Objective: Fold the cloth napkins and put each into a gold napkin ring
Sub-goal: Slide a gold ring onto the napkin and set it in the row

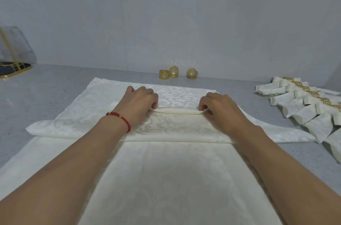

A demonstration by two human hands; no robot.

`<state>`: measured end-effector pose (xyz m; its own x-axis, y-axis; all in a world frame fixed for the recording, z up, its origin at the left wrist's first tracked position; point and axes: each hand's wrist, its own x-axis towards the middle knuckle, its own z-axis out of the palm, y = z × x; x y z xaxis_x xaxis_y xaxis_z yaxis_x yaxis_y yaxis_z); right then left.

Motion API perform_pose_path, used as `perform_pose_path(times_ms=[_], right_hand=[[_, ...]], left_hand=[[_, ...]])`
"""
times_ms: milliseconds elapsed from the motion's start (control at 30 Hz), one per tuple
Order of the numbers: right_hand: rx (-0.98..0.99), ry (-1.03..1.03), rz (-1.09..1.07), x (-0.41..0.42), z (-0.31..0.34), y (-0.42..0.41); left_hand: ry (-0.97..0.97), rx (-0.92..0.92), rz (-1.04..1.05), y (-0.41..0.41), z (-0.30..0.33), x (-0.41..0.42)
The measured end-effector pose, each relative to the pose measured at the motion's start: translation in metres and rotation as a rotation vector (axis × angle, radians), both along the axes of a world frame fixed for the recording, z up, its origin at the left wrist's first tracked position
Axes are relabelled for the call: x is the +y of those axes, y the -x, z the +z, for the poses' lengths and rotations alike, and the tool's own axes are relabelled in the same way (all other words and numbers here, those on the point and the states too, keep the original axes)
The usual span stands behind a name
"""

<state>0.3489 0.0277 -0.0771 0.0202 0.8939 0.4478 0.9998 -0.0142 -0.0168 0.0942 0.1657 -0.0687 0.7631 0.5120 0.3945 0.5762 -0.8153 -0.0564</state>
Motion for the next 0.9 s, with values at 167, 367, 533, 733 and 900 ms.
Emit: perform_pose_path(times_ms=[167,367,533,733,900], right_hand=[[0.118,0.210,-0.067,-0.008,0.014,0.002],[0.212,0.061,0.006,-0.010,-0.004,-0.004],[0.098,0.087,-0.027,-0.006,-0.002,-0.003],[0.023,0.058,-0.041,-0.010,0.009,0.007],[0.129,0.336,-0.101,-0.019,0.030,0.009]], left_hand=[[0.250,0.060,0.015,0.005,0.012,-0.002],[0.376,-0.107,0.014,0.008,0.004,0.001],[0.368,-0.058,0.062,0.007,0.002,0.003],[0.225,-0.097,0.035,0.006,0.006,-0.008],[0.454,0.078,-0.009,0.015,0.025,-0.010]])
